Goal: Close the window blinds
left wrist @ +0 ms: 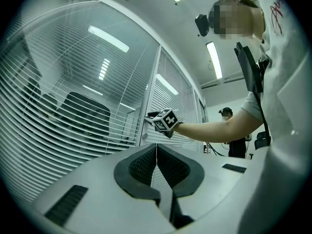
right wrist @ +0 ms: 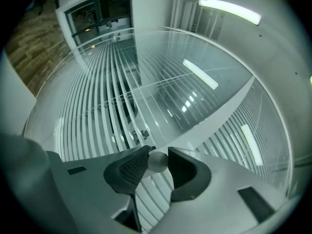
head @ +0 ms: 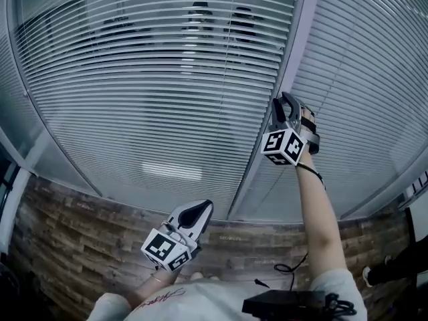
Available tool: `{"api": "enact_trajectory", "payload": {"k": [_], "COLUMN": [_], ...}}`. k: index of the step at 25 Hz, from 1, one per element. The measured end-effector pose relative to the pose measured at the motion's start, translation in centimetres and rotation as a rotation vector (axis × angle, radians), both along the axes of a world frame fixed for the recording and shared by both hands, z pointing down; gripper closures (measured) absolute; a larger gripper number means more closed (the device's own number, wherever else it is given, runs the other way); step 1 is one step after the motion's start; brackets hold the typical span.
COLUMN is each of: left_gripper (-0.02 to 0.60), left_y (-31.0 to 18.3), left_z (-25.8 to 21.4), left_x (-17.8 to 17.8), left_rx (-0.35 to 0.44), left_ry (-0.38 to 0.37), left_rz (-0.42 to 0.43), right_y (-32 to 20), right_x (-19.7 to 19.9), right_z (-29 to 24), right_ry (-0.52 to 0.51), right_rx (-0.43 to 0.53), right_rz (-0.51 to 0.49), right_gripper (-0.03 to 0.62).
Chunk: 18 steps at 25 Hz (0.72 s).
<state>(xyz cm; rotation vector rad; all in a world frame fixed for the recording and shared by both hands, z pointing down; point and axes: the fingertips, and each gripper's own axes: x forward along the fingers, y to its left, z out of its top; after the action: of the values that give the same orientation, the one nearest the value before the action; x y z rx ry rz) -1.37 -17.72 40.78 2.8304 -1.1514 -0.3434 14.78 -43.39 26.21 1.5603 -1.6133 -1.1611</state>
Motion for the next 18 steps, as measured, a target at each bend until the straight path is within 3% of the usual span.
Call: {"api": "enact_trajectory", "payload": {"k": [3, 7, 9, 11, 18], "left_gripper": [0.563, 0.563, 0.563, 0.563, 0.563], "left_y": [0.2, 0.1, -0.1, -0.1, 0.4], "left_z": [0.6, 0.3, 0.4, 0.6, -0.1], "left_x": [-0.2, -0.2, -0.1, -0.1, -0.1], "left_rx": [0.003, -0.014, -0.020, -0.020, -0.019], "left_ry": [0.004, 0.014, 0.018, 0.021, 0.023], "left_rz": [0.000, 0.000, 0.004, 0.007, 0.015], "right_y": [0.9, 1.6, 1.3, 1.1, 0.5], "right_x": [0.3, 1.4, 1.7, 2.0, 2.7], "right_z": [0.0, -0.9, -0.8, -0.8, -0.4], "right_ry": [-0.264, -0.909, -1.157, -1.258, -1.337], "right_rx": [-0.018, -0.077, -0.107, -0.106, -0.125], "right_rz": [-0.032, -0.162, -0.203, -0.189, -0.121], "right_gripper": [0.460, 0.436, 0.428, 0.428, 0.449]}}
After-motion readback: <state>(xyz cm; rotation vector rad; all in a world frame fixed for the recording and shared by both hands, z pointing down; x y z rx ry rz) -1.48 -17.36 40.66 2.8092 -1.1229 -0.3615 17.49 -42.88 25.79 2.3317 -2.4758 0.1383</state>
